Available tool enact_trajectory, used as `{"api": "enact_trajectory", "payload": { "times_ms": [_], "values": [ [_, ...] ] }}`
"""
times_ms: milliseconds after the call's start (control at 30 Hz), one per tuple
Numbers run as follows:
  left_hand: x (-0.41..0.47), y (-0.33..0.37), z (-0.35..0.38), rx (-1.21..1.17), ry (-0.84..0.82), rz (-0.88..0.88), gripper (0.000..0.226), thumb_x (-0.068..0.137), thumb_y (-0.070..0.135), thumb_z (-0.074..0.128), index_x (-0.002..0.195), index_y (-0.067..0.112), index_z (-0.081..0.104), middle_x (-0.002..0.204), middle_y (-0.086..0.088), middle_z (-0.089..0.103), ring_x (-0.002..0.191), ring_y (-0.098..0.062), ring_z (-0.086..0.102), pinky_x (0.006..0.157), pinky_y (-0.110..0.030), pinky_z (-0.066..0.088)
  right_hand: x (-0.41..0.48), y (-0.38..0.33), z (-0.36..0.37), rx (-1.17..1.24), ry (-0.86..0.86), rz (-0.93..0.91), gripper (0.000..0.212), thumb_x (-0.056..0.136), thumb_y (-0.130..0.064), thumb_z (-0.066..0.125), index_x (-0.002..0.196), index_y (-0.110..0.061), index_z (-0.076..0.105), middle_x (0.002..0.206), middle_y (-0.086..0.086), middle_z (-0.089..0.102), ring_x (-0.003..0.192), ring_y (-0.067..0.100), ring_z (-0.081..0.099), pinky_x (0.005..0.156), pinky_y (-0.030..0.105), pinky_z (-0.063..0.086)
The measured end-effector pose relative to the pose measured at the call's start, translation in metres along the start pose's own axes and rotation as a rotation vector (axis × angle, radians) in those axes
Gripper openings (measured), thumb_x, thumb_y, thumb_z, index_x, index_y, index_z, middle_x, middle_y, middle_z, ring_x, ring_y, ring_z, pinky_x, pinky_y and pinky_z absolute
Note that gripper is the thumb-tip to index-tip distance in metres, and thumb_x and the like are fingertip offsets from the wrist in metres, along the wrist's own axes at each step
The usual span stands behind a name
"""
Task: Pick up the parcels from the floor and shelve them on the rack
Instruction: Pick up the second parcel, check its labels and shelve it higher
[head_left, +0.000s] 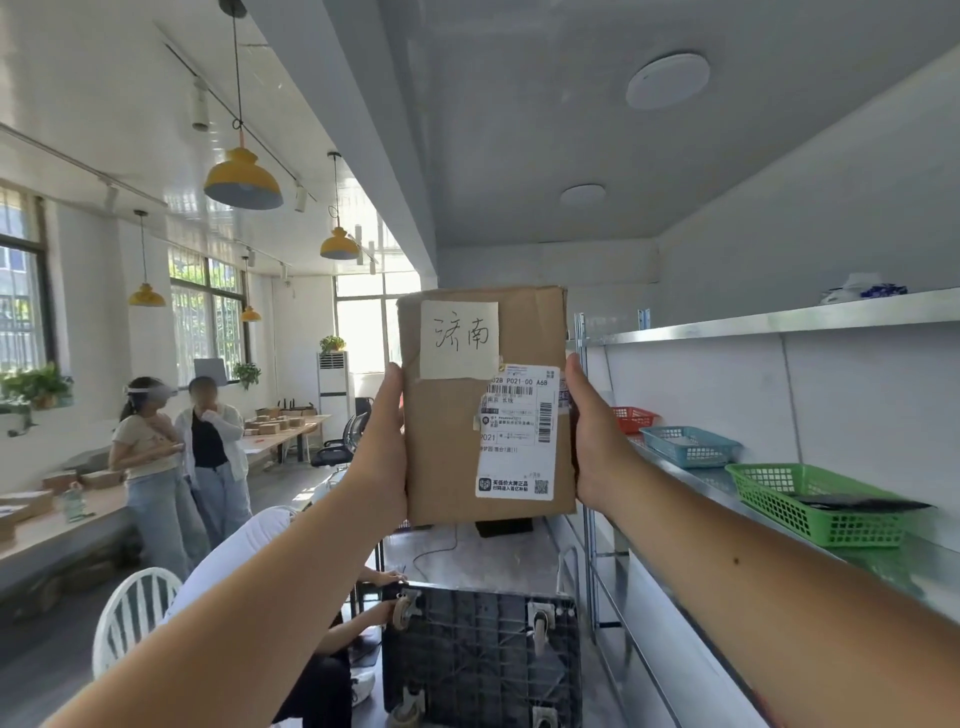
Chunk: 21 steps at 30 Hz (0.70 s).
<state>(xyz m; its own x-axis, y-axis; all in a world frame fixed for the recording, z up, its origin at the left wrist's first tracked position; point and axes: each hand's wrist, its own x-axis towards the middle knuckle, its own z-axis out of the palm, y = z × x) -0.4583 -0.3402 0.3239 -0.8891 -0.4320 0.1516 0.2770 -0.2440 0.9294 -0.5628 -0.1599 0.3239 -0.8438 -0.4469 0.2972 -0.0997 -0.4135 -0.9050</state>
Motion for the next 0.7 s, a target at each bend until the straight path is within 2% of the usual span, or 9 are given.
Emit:
{"api": "enact_trajectory", "payload": {
  "times_ms": [100, 200, 267, 333, 433, 567, 600, 700],
  "values": [
    [0.001, 0.003, -0.003, -0.009, -0.033, -0.004, 0.082, 0.069, 0.090, 0.063, 0.122, 0.029, 0.081, 0.116, -0.008, 0.083, 0.100, -0.035, 0.081, 0.074, -0.055, 0.067, -0.003, -0.003, -0.002, -0.041, 0.005, -0.018, 0.103, 0.060, -0.089, 0.059, 0.141, -0.026, 0.068, 0.141, 0.015, 0.071, 0.130, 0.041, 0.066, 0.118, 0.063, 0.045],
    [0.000, 0.004, -0.004, 0.000, -0.057, 0.013, 0.079, 0.078, 0.089, 0.058, 0.126, 0.030, 0.079, 0.123, -0.008, 0.081, 0.109, -0.035, 0.079, 0.094, -0.059, 0.062, -0.005, -0.002, -0.005, -0.079, 0.004, -0.026, 0.100, 0.068, -0.092, 0.056, 0.140, -0.023, 0.068, 0.139, 0.018, 0.071, 0.131, 0.044, 0.066, 0.122, 0.065, 0.040],
    [0.000, 0.005, -0.005, -0.004, -0.060, 0.026, 0.077, 0.083, 0.088, 0.053, 0.127, 0.031, 0.079, 0.125, -0.009, 0.080, 0.112, -0.035, 0.078, 0.098, -0.059, 0.061, -0.005, -0.003, -0.004, -0.085, 0.009, -0.035, 0.092, 0.075, -0.088, 0.055, 0.139, -0.024, 0.069, 0.139, 0.019, 0.071, 0.133, 0.049, 0.064, 0.124, 0.069, 0.033],
    [0.001, 0.004, -0.006, -0.012, -0.078, 0.031, 0.074, 0.085, 0.088, 0.051, 0.125, 0.032, 0.080, 0.124, -0.008, 0.080, 0.111, -0.034, 0.078, 0.090, -0.057, 0.064, -0.006, -0.004, -0.004, -0.087, 0.019, -0.041, 0.087, 0.074, -0.085, 0.057, 0.136, -0.025, 0.071, 0.136, 0.017, 0.074, 0.131, 0.049, 0.065, 0.123, 0.070, 0.033],
    [0.002, 0.005, -0.005, -0.023, -0.100, 0.033, 0.074, 0.083, 0.089, 0.053, 0.122, 0.033, 0.081, 0.121, -0.008, 0.081, 0.108, -0.034, 0.079, 0.078, -0.054, 0.067, -0.006, -0.007, -0.003, -0.094, 0.033, -0.044, 0.084, 0.071, -0.085, 0.059, 0.132, -0.029, 0.074, 0.130, 0.012, 0.077, 0.124, 0.042, 0.070, 0.119, 0.064, 0.043],
    [0.004, 0.002, -0.004, -0.030, -0.106, 0.042, 0.077, 0.081, 0.090, 0.055, 0.126, 0.033, 0.080, 0.123, -0.008, 0.081, 0.110, -0.035, 0.079, 0.092, -0.061, 0.063, -0.006, -0.008, -0.007, -0.102, 0.052, -0.038, 0.083, 0.070, -0.086, 0.060, 0.130, -0.031, 0.075, 0.133, 0.011, 0.076, 0.125, 0.041, 0.069, 0.118, 0.062, 0.043],
    [0.006, 0.001, -0.003, -0.031, -0.113, 0.042, 0.076, 0.081, 0.090, 0.054, 0.124, 0.033, 0.080, 0.123, -0.008, 0.081, 0.110, -0.035, 0.079, 0.092, -0.060, 0.063, -0.006, -0.008, -0.009, -0.098, 0.049, -0.036, 0.082, 0.070, -0.086, 0.060, 0.130, -0.031, 0.076, 0.132, 0.011, 0.077, 0.125, 0.041, 0.069, 0.118, 0.063, 0.043],
    [0.008, -0.006, -0.003, -0.044, -0.151, 0.023, 0.069, 0.085, 0.088, 0.051, 0.111, 0.034, 0.086, 0.118, -0.008, 0.082, 0.103, -0.033, 0.081, 0.073, -0.052, 0.067, -0.008, -0.006, -0.012, -0.095, 0.054, -0.024, 0.084, 0.067, -0.087, 0.063, 0.129, -0.031, 0.076, 0.133, 0.011, 0.077, 0.125, 0.042, 0.069, 0.118, 0.064, 0.042]
  ]
}}
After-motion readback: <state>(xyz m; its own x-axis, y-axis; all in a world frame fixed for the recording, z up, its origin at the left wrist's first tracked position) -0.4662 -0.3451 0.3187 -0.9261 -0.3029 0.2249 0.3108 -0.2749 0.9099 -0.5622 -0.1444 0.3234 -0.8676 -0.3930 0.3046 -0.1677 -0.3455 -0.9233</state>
